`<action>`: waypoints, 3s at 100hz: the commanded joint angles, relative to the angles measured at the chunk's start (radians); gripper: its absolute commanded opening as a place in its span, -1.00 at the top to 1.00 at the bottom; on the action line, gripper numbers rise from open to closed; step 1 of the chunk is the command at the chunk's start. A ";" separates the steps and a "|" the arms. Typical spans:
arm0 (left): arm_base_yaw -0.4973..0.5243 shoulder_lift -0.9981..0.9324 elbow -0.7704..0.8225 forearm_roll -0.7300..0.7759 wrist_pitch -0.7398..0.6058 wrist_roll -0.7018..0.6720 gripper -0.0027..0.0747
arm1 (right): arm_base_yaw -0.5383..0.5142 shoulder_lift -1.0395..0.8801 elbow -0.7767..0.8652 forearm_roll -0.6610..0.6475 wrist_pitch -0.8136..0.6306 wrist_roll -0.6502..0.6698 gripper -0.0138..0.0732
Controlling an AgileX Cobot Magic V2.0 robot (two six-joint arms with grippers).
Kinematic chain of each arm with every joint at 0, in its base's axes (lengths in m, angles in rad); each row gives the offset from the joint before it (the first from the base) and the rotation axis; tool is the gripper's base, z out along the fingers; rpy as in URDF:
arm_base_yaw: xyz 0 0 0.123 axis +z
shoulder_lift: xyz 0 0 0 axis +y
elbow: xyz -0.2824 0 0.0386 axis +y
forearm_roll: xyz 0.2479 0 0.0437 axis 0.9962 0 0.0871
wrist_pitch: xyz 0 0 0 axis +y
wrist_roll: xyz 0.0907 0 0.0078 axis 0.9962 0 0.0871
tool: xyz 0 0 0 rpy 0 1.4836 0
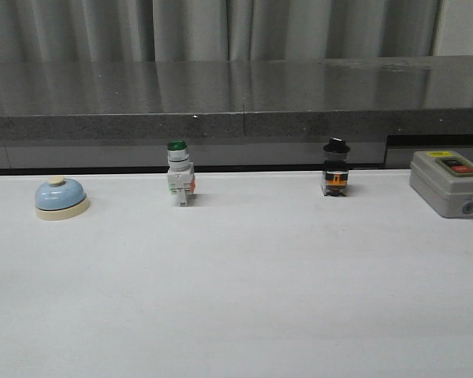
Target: Place and press bell with both arms
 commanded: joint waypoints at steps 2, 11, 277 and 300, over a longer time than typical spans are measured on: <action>0.003 -0.017 0.015 -0.018 -0.050 -0.009 0.98 | -0.009 -0.018 -0.013 -0.012 -0.087 0.000 0.82; 0.003 0.006 -0.033 -0.037 -0.018 -0.009 0.98 | -0.009 -0.018 -0.013 -0.012 -0.087 0.000 0.82; -0.052 1.794 -1.359 -0.090 0.471 0.002 -0.72 | -0.009 -0.018 -0.013 -0.012 -0.087 0.000 0.82; -0.052 1.921 -1.428 -0.090 0.473 0.002 -0.72 | -0.009 -0.018 -0.013 -0.012 -0.087 0.000 0.82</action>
